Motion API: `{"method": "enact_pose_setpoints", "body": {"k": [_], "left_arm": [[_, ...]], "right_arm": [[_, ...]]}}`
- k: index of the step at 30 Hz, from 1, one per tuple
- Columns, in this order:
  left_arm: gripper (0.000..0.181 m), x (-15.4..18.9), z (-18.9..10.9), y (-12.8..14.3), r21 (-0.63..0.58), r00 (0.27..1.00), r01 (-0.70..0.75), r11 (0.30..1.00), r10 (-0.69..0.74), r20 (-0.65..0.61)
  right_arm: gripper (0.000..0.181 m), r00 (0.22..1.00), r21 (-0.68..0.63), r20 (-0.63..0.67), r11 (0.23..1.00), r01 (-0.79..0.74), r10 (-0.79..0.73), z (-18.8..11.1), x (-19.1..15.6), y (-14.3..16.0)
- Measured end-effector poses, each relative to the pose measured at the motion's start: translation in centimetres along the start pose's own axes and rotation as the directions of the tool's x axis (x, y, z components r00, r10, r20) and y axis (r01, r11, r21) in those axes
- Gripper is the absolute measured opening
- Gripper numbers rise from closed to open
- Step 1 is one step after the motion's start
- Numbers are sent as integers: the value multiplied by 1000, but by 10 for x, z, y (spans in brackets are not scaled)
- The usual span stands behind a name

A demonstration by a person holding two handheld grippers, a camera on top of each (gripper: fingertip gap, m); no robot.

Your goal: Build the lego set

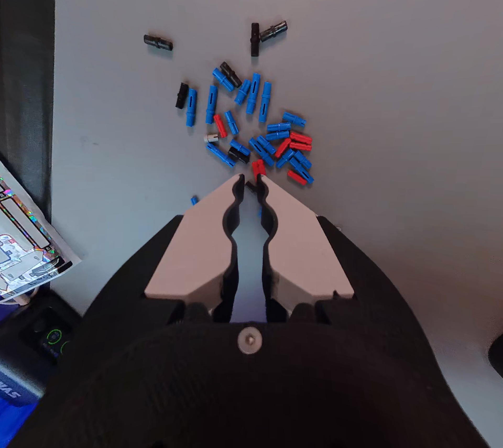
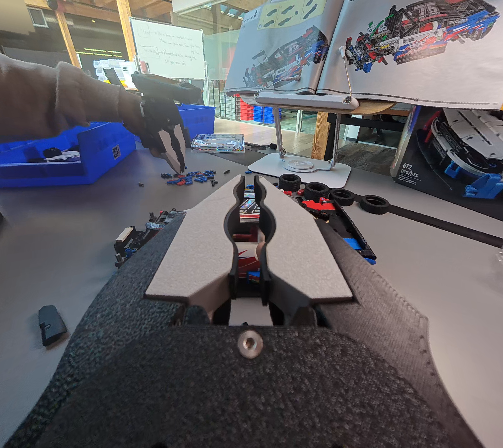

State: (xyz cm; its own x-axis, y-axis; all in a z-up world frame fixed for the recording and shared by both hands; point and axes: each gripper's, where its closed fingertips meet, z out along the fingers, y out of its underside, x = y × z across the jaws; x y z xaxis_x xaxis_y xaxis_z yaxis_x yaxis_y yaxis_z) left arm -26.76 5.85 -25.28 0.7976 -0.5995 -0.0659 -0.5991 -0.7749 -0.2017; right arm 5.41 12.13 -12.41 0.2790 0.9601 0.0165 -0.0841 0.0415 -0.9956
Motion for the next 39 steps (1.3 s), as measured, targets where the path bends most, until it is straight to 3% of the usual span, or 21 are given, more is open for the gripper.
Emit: {"method": "enact_pose_setpoints", "body": {"k": [18, 24, 26, 29, 34, 39], "left_arm": [[9, 3, 4, 4, 6, 1000, 14, 1000, -14, -27], [2, 4, 5, 3, 14, 999, 15, 1000, -15, -46], [1, 6, 1, 1, 48, 998, 30, 998, -27, -63], [1, 11, -27, -15, 166, 998, 23, 986, -14, -55], [1, 77, -92, -65, 422, 992, -105, 901, 122, -14], [1, 178, -114, -109, 655, 971, -202, 728, 234, 39]], "right_arm": [[5, 1000, -16, 15, 1000, 3, -3, 0, -2, 3], [5, 1000, -16, 19, 1000, 5, -5, -1, -2, 2], [5, 1000, -13, 20, 1000, 10, -9, -1, -3, 0], [5, 1000, -6, 22, 1000, 15, -15, -3, -3, -2], [5, 997, 13, 75, 999, 35, -36, -5, -14, -9], [5, 925, -51, 374, 998, -43, 59, -7, -77, -8]]}}
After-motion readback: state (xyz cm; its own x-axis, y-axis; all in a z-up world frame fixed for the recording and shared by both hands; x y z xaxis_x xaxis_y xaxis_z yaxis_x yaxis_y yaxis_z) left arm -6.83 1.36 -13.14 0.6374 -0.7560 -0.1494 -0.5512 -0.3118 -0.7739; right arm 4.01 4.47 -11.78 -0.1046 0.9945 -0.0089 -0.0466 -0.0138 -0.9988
